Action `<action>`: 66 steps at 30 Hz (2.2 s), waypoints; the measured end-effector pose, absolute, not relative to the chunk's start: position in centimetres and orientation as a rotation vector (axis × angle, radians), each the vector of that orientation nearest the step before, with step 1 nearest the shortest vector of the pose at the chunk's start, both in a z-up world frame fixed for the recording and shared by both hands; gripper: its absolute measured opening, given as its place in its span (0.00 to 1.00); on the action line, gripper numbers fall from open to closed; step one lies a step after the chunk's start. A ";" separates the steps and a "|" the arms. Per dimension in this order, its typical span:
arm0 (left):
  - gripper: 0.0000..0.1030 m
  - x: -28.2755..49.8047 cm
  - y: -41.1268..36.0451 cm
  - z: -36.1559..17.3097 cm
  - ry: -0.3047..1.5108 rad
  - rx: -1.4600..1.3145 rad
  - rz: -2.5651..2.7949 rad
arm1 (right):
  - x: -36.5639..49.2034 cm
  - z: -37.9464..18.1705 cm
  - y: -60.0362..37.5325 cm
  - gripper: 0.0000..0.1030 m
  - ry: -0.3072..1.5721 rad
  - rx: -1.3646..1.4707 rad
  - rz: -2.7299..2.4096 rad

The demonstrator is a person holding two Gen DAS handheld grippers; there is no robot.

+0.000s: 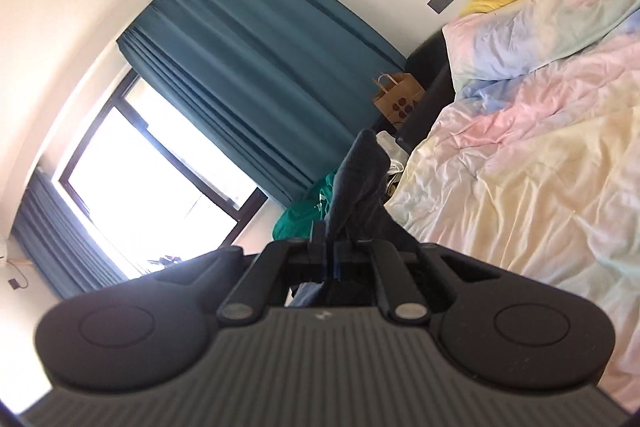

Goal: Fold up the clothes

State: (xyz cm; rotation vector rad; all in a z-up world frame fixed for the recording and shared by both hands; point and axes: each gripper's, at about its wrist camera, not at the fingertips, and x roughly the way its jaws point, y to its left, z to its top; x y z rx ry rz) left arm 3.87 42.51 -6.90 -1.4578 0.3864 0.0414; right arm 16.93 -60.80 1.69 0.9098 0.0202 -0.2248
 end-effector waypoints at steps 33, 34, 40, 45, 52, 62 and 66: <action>0.81 6.0 50.4 -3.8 0.797 -0.950 0.126 | 16.4 -2.0 -41.2 0.77 0.590 0.573 -0.103; 0.81 7.8 50.3 -4.0 0.794 -0.951 0.122 | 17.1 -1.8 -39.8 0.77 0.598 0.574 -0.066; 0.81 18.2 50.0 -6.1 0.740 -0.997 0.063 | 19.7 -4.5 -32.4 0.77 0.670 0.468 0.072; 0.79 24.6 49.8 -8.1 0.735 -0.955 0.088 | 21.5 -7.1 -31.0 0.76 0.749 0.425 0.069; 0.63 30.4 50.2 -10.4 0.830 -0.855 0.061 | 23.0 -8.6 -30.4 0.76 0.767 0.402 0.023; 0.62 31.3 47.5 -11.6 0.763 -1.000 -0.365 | 23.4 -9.9 -30.5 0.76 0.818 0.481 0.024; 0.63 32.9 43.9 -12.0 0.827 -0.928 -0.375 | 23.1 -10.0 -30.6 0.76 0.819 0.498 0.015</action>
